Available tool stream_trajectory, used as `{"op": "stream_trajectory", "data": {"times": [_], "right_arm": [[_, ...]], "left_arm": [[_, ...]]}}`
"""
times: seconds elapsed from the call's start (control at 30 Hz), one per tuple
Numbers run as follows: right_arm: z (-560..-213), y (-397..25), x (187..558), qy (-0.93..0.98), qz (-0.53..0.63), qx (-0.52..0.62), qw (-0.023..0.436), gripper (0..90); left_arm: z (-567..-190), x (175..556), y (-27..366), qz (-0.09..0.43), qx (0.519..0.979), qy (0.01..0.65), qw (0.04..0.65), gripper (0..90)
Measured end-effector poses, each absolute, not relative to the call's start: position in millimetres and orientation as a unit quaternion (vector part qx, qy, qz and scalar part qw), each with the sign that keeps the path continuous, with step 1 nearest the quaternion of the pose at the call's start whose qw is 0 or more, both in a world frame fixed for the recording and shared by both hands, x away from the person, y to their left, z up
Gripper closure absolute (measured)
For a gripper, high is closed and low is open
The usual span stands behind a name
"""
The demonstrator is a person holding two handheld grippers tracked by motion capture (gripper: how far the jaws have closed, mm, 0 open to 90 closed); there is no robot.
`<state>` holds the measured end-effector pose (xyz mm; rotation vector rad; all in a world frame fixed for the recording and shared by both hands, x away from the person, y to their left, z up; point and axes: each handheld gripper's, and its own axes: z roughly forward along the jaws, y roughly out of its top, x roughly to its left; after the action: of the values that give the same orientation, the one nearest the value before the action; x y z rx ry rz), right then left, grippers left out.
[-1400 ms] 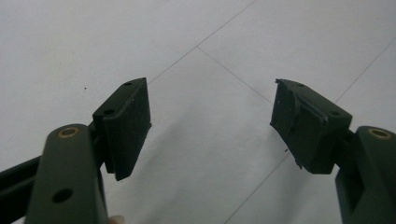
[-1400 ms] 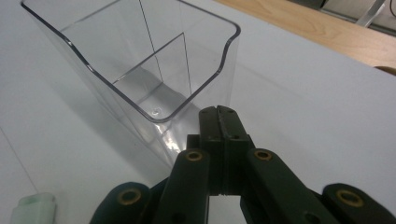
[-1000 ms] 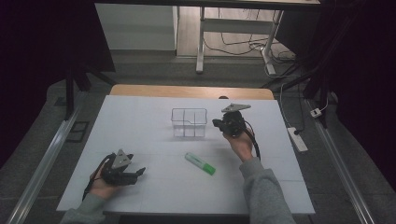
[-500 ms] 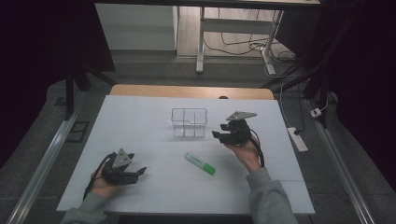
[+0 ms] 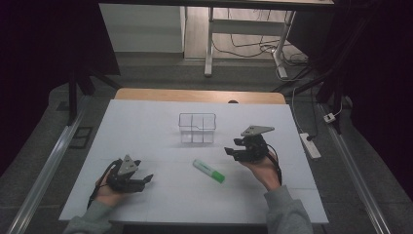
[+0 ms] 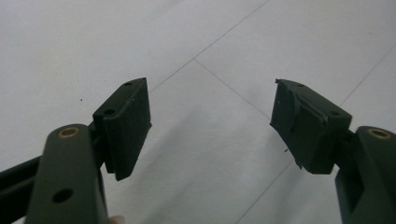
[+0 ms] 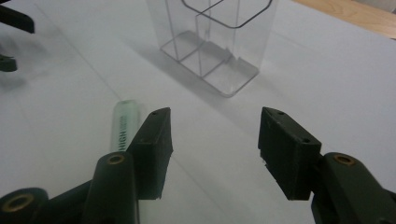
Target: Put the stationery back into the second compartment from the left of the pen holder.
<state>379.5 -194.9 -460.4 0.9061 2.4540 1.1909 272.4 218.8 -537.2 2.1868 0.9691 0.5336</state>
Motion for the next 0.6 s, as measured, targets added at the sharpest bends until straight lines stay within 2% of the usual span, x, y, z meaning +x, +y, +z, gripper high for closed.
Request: {"op": "stream_trajectory", "data": {"times": [0.6], "right_arm": [[-465.8, -180.8, 341.7, 0.877, 0.388, 0.264, 0.108, 40.0]], "left_arm": [[-532.8, 274.0, 213.6, 0.198, 0.843, 0.363, 0.346, 28.1]]}}
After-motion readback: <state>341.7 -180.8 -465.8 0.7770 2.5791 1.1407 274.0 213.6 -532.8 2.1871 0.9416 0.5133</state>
